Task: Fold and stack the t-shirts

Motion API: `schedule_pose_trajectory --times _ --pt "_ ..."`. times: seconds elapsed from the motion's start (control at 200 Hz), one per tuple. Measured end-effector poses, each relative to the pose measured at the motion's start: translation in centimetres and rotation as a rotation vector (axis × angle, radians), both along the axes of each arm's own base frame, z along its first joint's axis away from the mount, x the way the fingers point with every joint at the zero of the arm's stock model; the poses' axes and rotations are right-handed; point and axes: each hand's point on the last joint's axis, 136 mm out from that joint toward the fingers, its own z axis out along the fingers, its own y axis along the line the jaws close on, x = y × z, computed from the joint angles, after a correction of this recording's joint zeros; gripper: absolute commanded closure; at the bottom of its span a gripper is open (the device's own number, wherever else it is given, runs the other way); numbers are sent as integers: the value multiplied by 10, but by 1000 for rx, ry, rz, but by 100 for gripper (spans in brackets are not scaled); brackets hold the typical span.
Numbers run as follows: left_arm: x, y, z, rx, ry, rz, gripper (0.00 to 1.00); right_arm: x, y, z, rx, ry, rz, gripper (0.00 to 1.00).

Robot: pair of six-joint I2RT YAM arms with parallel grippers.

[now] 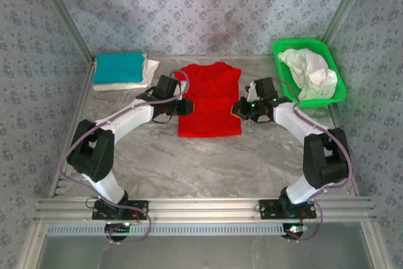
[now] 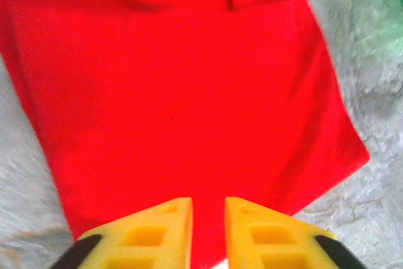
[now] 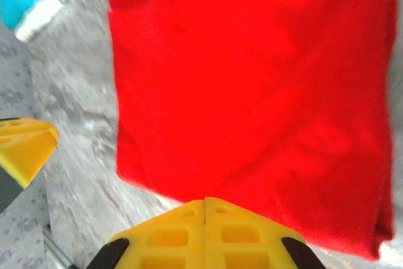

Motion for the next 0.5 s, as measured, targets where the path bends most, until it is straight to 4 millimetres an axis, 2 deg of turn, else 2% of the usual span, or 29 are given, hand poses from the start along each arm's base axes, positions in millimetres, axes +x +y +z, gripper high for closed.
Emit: schedule_pose_trajectory --times 0.105,0.21,0.395,0.5 --pt "-15 4 -37 9 77 11 93 -18 8 -33 -4 74 33 100" --pt "-26 11 -62 23 119 25 95 -25 12 -52 -12 97 47 100" --pt "-32 11 -88 27 143 32 98 -21 11 -71 -10 103 35 100" --pt "-29 9 -89 8 129 36 98 -22 10 -87 -13 124 22 100"
